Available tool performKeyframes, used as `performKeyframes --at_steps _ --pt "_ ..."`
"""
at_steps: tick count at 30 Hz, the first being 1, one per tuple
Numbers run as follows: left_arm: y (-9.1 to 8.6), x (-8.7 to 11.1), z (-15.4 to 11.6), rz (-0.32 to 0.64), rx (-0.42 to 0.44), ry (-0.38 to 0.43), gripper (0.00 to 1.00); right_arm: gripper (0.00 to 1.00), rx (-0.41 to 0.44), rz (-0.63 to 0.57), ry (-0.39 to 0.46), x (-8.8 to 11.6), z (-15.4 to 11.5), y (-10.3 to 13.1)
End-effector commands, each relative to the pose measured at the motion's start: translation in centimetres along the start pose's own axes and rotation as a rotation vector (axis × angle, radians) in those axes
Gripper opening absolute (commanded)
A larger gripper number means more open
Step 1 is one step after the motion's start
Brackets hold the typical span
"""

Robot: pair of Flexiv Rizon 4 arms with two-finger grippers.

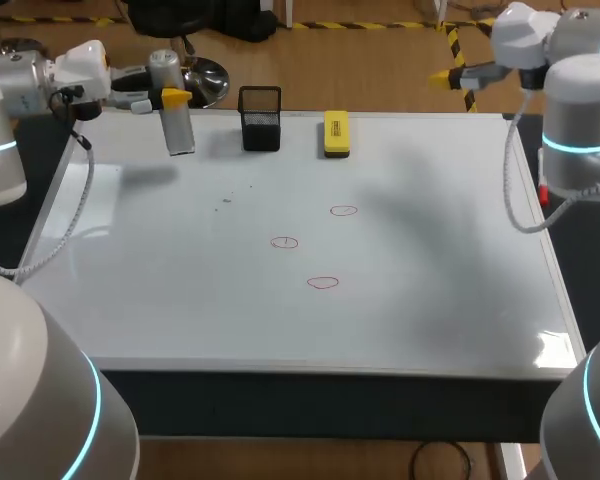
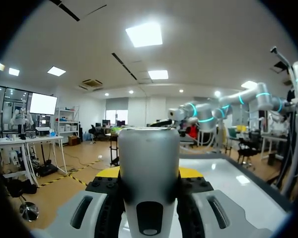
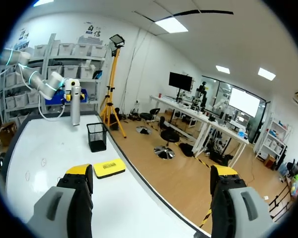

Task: Pick up the inspection probe, press it on each red-marked spot on the whiteboard one by one, put down the probe, pick up the eraser, and wipe off all the red marks.

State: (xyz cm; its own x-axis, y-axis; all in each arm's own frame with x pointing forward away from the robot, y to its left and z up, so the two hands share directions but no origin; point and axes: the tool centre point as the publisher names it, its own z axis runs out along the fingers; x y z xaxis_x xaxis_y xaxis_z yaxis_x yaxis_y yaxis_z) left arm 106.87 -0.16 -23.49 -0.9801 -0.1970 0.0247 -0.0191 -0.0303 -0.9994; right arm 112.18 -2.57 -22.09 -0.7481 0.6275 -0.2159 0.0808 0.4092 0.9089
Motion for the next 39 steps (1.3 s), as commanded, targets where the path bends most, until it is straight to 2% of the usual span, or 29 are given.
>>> performKeyframes --at_steps 1,7,13,20,32,36,39 --pt "-0.2 0.2 0.0 0.002 -0.001 -0.006 0.0 1.0 0.112 -0.176 0.448 -1.8 2.7 1.0" --pt "-0.2 0.2 0.0 0.002 -0.001 -0.006 0.0 1.0 0.177 -0.344 0.709 -1.2 5.8 1.3" --pt "-0.2 0.2 0.0 0.002 -0.001 -0.006 0.0 1.0 0.295 -0.555 0.892 -0.5 7.9 1.7" --pt "-0.2 0.2 0.0 0.002 -0.001 -0.006 0.0 1.0 0.399 -0.811 1.015 0.7 9.2 2.7" --pt "-0.2 0.2 0.0 0.002 -0.001 -0.006 0.0 1.0 0.596 -1.223 1.269 2.5 11.1 0.6" --pt "-0.2 0.2 0.0 0.002 -0.001 -0.006 0.0 1.0 0.661 -1.353 1.307 2.7 11.9 -0.2" --pt "-0.2 0.2 0.0 0.002 -0.001 -0.006 0.0 1.0 0.666 -1.432 1.327 3.2 12.6 -0.7"
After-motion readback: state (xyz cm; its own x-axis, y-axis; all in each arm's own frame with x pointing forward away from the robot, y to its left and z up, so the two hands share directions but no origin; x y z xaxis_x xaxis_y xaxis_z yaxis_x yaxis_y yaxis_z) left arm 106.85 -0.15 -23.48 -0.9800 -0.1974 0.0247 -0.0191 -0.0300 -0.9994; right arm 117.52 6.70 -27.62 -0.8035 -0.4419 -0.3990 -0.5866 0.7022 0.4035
